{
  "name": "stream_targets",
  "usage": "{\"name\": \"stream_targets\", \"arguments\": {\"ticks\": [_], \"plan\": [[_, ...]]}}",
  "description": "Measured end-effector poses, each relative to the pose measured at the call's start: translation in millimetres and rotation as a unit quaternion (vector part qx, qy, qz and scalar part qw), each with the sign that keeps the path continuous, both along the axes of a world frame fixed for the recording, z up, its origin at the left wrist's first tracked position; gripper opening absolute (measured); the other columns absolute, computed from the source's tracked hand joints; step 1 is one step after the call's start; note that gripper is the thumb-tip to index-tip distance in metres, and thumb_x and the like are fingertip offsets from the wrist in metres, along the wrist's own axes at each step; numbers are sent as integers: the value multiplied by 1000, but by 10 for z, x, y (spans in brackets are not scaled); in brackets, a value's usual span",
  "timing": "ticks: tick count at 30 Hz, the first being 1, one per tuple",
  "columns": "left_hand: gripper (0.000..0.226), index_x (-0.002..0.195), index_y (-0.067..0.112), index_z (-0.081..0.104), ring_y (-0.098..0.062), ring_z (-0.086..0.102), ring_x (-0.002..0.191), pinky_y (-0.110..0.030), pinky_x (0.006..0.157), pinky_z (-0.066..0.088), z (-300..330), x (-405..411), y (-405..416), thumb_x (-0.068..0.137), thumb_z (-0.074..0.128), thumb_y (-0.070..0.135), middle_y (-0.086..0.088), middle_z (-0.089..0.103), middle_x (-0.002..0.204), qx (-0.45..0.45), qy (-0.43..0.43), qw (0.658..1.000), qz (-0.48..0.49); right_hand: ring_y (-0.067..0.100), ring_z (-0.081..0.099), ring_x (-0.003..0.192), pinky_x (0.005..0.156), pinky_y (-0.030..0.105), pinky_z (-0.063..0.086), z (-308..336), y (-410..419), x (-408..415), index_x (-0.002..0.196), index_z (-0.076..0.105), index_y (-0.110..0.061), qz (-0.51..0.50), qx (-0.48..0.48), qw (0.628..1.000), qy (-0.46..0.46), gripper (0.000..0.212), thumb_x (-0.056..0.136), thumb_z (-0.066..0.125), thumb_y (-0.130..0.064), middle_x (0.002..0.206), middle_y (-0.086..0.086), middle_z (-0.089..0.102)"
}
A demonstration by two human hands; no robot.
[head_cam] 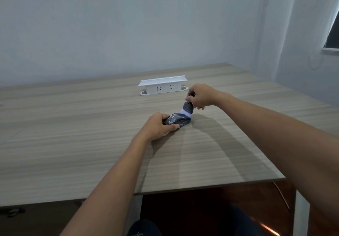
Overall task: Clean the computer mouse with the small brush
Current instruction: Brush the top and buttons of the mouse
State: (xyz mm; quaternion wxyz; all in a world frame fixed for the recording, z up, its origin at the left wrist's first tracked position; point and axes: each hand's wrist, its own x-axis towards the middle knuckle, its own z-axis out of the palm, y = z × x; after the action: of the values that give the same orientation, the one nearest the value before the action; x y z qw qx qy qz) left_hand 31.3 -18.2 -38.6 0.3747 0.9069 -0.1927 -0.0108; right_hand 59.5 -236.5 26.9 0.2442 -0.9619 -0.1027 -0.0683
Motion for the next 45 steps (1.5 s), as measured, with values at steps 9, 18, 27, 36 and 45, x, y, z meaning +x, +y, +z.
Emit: {"name": "stream_targets", "arguments": {"ticks": [9, 18, 27, 36, 45], "plan": [[31, 116, 11, 77, -18, 64, 84, -46, 92, 55, 3, -10, 3, 90, 77, 28, -18, 79, 106, -2, 3, 1000, 3, 15, 61, 48, 43, 22, 49, 68, 10, -47, 98, 68, 4, 35, 57, 998, 21, 22, 96, 55, -14, 74, 14, 72], [31, 115, 13, 77, -17, 63, 80, -32, 77, 50, -4, 11, 1, 89, 77, 29, -17, 79, 104, 5, 4, 1000, 1, 17, 61, 49, 41, 20, 47, 32, -20, -75, 98, 68, 3, 35, 59, 998, 12, 22, 95, 55, -14, 73, 14, 71], [32, 116, 13, 77, -18, 65, 84, -33, 79, 51, -5, 3, -1, 90, 76, 31, -17, 79, 104, 6, -7, 1000, 0, 17, 61, 48, 41, 19, 48, 30, -81, -73, 98, 67, 3, 19, 24, 999, 14, 22, 97, 54, -14, 77, 18, 74], [29, 114, 12, 77, -17, 61, 77, -30, 72, 47, -16, 4, 7, 91, 75, 30, -16, 79, 98, 8, -16, 1000, -1, 15, 61, 48, 43, 21, 48, 83, 89, -61, 95, 68, -1, 61, 72, 995, 17, 19, 96, 55, -14, 72, 13, 70], [31, 116, 10, 76, -17, 62, 80, -37, 79, 53, -33, 24, 5, 91, 76, 28, -20, 78, 104, -3, -13, 1000, -11, 19, 62, 52, 43, 21, 49, 26, -57, -89, 100, 67, 7, 16, 43, 999, 19, 24, 97, 54, -12, 77, 18, 72]]}}
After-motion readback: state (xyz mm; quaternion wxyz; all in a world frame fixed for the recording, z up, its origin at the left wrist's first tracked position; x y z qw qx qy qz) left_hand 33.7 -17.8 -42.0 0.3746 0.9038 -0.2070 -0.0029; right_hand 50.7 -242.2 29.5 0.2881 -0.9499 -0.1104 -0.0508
